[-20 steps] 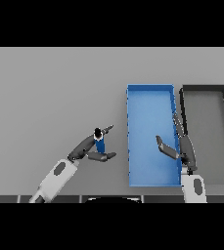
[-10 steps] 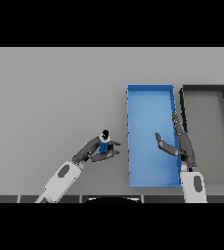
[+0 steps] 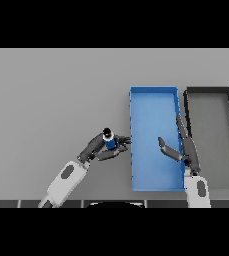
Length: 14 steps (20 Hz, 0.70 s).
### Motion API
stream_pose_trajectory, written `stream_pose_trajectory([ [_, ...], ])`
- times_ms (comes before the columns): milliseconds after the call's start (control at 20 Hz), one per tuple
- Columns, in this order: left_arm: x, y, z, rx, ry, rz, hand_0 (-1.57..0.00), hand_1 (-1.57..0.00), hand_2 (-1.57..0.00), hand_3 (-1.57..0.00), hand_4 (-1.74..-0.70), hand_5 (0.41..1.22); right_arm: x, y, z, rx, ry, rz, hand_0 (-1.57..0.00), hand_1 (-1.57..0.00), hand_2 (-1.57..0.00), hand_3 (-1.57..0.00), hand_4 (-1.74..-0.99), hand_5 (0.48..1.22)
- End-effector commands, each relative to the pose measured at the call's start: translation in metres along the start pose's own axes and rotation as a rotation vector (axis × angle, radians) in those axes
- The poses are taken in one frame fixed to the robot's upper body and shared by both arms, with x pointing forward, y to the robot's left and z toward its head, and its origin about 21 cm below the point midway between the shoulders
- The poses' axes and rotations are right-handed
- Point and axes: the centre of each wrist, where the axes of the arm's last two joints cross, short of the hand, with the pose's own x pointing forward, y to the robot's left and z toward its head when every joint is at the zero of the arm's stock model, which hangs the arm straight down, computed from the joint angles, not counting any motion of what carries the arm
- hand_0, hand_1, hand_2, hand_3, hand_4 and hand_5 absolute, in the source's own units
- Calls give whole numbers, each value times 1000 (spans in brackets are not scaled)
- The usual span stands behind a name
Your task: Pick up the blue pipe and place it into the blue bin.
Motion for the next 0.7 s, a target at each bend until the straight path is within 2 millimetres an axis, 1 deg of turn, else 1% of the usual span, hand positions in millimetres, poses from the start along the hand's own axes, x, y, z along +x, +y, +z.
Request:
stream_pose_trajectory([
  [0, 6, 0, -3, -17, -5, 5, -1544, -1548, -1551, -1550, -1466, 1212, 0, -1, -3, -1, 5, 10, 1, 1, 1, 1, -1204, 640],
  [50, 15, -1, -5, -33, -36, -2, -1549, -1553, -1555, -1554, -1466, 1214, 0, -3, -2, -4, -1, 17, 1, 1, 1, 1, -1194, 642],
  [150, 24, 0, -11, -54, -52, -16, -1557, -1559, -1561, -1560, -1466, 1217, -1, -5, -3, 0, -5, 18, 1, 1, 1, 1, -1176, 643],
  [200, 29, -3, -13, -71, -64, -16, -1560, -1562, -1563, -1563, -1466, 1217, -1, -2, -1, 1, -8, 22, 1, 1, 1, 1, -1170, 644],
  [250, 33, -5, -16, -81, -52, -21, -1562, -1563, -1564, -1564, -1467, 1218, -1, -4, -1, -1, -11, 33, 1, 1, 1, 1, -1161, 644],
  [300, 36, -5, -17, -85, -50, -24, -1564, -1565, -1566, -1566, -1466, 1219, 0, -5, -4, -7, -4, 25, 1, 1, 1, 1, -1158, 643],
  [400, 33, -8, -19, -93, -27, -27, -1566, -1567, -1568, -1568, -1467, 1220, -2, -5, -3, -4, -14, 30, 1, 1, 1, 1, -1151, 643],
  [500, 32, -7, -18, -83, -34, -21, -1568, -1569, -1569, -1569, -1466, 1220, -1, 0, 10, -41, -18, 40, 1, 1, 1, 1, -1141, 643],
  [600, 31, -4, -17, -86, -39, -26, -1569, -1569, -1570, -1570, -1466, 1220, 2, 7, 28, -105, -5, 52, 1, 1, 1, 1, -1138, 643],
  [650, 33, -6, -17, -93, -40, -31, -1569, -1570, -1570, -1570, -1466, 1220, 4, 11, 38, -141, 7, 59, 1, 1, 1, 1, -1166, 643],
])
